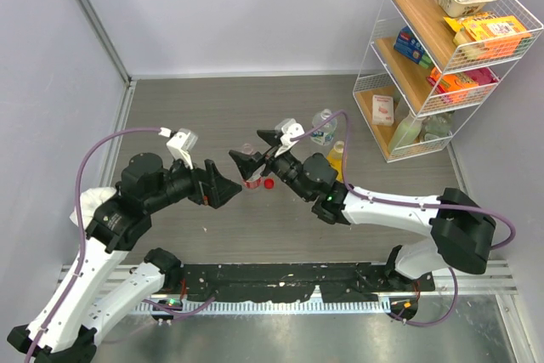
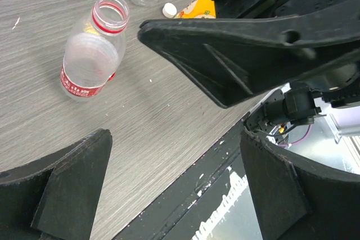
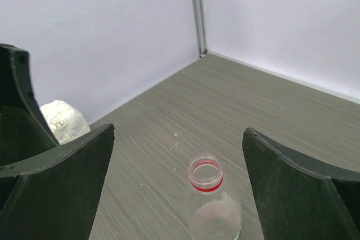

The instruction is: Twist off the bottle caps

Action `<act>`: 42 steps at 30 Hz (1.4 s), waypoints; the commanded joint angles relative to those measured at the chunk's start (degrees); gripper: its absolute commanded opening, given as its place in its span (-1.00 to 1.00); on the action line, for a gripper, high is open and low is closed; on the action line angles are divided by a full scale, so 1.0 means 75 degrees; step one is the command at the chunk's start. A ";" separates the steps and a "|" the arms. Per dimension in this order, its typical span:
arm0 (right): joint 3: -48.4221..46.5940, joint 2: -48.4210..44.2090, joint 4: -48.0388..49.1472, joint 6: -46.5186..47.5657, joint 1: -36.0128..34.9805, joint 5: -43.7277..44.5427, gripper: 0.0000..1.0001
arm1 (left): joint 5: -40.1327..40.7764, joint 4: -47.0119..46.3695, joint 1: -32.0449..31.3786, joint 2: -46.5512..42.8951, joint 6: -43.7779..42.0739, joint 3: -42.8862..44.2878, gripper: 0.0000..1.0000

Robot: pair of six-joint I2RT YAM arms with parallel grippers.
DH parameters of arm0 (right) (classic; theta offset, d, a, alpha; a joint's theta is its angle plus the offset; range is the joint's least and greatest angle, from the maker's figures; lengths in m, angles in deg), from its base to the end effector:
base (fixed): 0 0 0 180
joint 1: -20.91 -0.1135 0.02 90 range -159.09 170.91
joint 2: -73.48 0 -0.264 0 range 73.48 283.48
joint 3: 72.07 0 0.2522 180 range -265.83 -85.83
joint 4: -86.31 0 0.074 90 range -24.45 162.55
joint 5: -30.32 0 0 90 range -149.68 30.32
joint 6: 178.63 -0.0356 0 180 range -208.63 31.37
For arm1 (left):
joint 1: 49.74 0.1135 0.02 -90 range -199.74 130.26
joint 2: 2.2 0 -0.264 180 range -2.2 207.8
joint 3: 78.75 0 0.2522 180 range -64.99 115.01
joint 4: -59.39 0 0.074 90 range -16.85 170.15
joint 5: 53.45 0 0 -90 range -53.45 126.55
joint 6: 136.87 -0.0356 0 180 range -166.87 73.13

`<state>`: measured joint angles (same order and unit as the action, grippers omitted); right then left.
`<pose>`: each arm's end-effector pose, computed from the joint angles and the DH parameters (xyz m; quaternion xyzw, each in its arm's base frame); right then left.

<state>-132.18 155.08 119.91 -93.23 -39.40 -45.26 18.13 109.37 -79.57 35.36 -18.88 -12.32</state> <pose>0.1673 0.2755 0.3050 -0.2051 0.5970 0.3475 0.6934 0.1090 -0.0755 0.3574 0.1036 0.8125 -0.3855 0.4249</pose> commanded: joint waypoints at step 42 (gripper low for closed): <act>-0.1918 -0.2770 -0.5457 -0.1356 0.3776 -0.0002 1.00 | 0.2266 0.0220 0.0016 -0.0308 0.0135 -0.0213 0.99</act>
<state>-145.27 137.40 88.58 -107.39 -12.26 -56.10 28.64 110.84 -79.57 34.35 -18.57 -13.83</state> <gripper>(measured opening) 0.996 0.994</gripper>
